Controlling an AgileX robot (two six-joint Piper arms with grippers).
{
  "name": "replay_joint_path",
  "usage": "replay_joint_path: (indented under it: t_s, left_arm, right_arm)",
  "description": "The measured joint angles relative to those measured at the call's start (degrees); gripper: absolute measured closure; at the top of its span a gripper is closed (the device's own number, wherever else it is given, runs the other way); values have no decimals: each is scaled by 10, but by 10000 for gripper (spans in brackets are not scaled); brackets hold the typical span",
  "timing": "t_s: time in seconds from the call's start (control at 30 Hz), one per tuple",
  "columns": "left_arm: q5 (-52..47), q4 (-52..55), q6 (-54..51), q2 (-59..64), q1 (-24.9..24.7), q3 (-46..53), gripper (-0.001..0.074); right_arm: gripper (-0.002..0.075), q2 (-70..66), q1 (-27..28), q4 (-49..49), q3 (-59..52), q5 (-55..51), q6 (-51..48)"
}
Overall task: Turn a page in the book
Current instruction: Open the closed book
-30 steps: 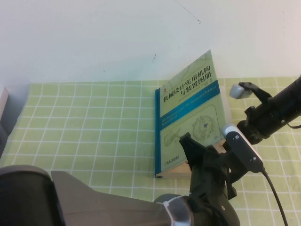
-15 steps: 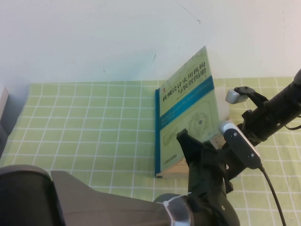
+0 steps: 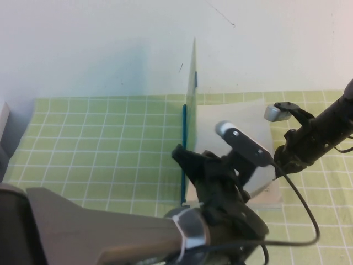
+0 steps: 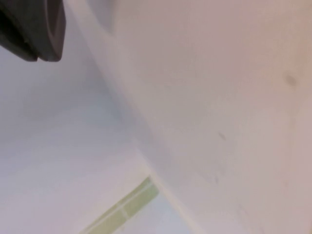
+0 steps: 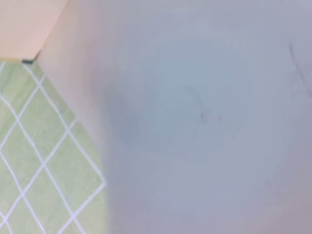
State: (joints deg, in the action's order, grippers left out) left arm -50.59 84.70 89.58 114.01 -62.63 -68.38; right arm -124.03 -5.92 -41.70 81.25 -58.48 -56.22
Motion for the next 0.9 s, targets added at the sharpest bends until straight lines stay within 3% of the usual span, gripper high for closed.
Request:
replay_joint_path:
  t_s: [0.3, 0.9]
  left_arm:
    - [91, -77, -21, -6, 53, 0, 738]
    - [49, -139, -51, -38, 66, 0, 738]
  right_arm:
    - [727, 0, 0, 2, 1, -5, 2]
    - [727, 1, -1, 30, 3, -6, 49]
